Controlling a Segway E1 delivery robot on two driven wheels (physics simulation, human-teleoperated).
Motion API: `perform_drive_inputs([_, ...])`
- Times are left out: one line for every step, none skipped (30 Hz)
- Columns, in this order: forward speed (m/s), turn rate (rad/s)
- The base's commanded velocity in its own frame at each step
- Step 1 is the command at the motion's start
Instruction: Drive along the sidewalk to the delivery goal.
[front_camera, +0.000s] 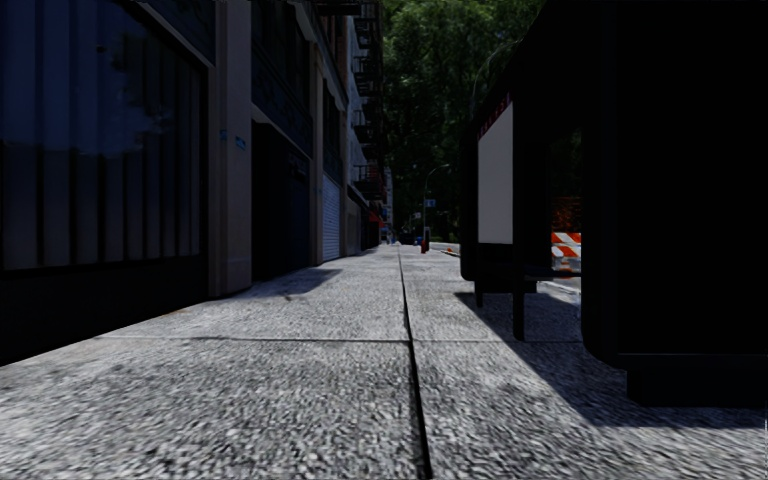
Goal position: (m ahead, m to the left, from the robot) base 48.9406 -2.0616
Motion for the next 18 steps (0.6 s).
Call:
perform_drive_inputs([2.0, 0.46])
perform_drive_inputs([2.0, 0.46])
perform_drive_inputs([2.0, 0.46])
perform_drive_inputs([2.0, 0.43])
perform_drive_inputs([2.0, 0.3])
perform_drive_inputs([2.0, 0.3])
perform_drive_inputs([2.0, 0.0])
perform_drive_inputs([2.0, 0.0])
perform_drive_inputs([2.0, 0.0])
perform_drive_inputs([2.0, 0.0])
perform_drive_inputs([2.0, 0.0])
perform_drive_inputs([2.0, 0.0])
perform_drive_inputs([2.0, 0.0])
perform_drive_inputs([2.0, 0.0])
perform_drive_inputs([2.0, 0.0])
perform_drive_inputs([2.0, 0.0])
perform_drive_inputs([2.0, 0.0])
perform_drive_inputs([2.0, 0.0])
